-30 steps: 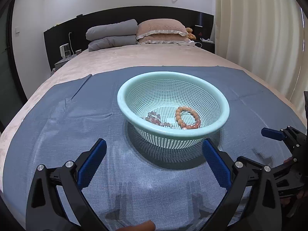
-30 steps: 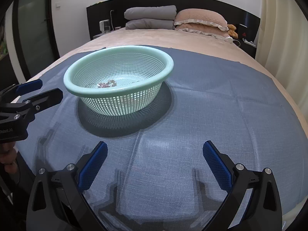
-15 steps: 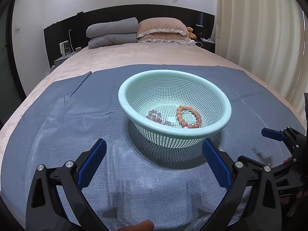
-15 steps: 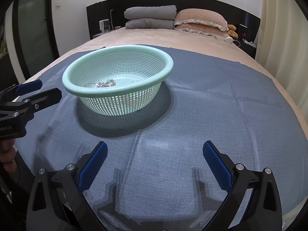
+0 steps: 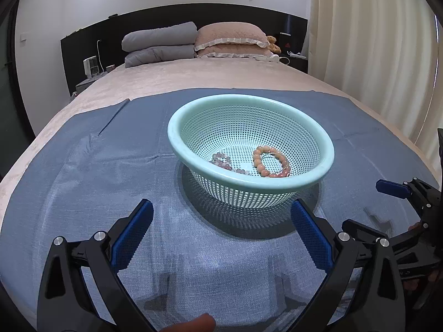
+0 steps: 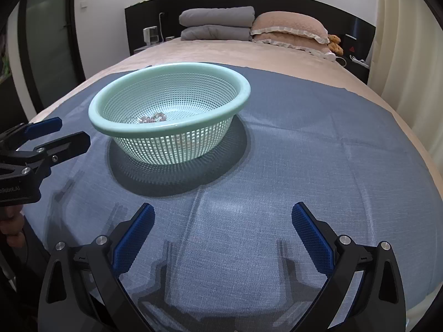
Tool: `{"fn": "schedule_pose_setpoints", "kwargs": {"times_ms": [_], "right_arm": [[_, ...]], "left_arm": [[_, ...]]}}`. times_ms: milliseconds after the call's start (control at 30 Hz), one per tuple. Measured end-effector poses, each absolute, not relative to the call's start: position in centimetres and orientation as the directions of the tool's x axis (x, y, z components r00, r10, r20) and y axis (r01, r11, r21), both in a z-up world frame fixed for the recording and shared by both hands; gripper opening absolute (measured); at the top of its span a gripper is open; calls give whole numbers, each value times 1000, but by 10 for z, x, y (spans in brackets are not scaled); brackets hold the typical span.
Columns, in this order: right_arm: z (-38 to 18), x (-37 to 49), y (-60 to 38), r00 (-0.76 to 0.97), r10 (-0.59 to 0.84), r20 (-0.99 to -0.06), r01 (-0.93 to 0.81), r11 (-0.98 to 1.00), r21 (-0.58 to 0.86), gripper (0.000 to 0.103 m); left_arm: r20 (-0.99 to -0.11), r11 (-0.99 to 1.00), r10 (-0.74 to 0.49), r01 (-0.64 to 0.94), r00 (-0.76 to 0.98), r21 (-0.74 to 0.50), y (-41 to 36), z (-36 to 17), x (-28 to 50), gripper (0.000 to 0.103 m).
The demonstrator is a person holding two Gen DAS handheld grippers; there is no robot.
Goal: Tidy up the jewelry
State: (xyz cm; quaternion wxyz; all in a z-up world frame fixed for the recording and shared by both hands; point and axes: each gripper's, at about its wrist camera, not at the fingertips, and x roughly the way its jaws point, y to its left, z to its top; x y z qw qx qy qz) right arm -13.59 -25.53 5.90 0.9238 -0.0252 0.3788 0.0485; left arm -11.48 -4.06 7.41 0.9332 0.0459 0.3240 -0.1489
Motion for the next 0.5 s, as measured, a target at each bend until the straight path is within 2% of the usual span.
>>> {"fn": "schedule_pose_setpoints", "kwargs": {"times_ms": [500], "right_arm": [[51, -130, -262, 729, 37, -683, -72, 997, -23, 95]], "left_arm": [[-599, 962, -234, 273, 766, -27, -31, 63, -103, 97]]}}
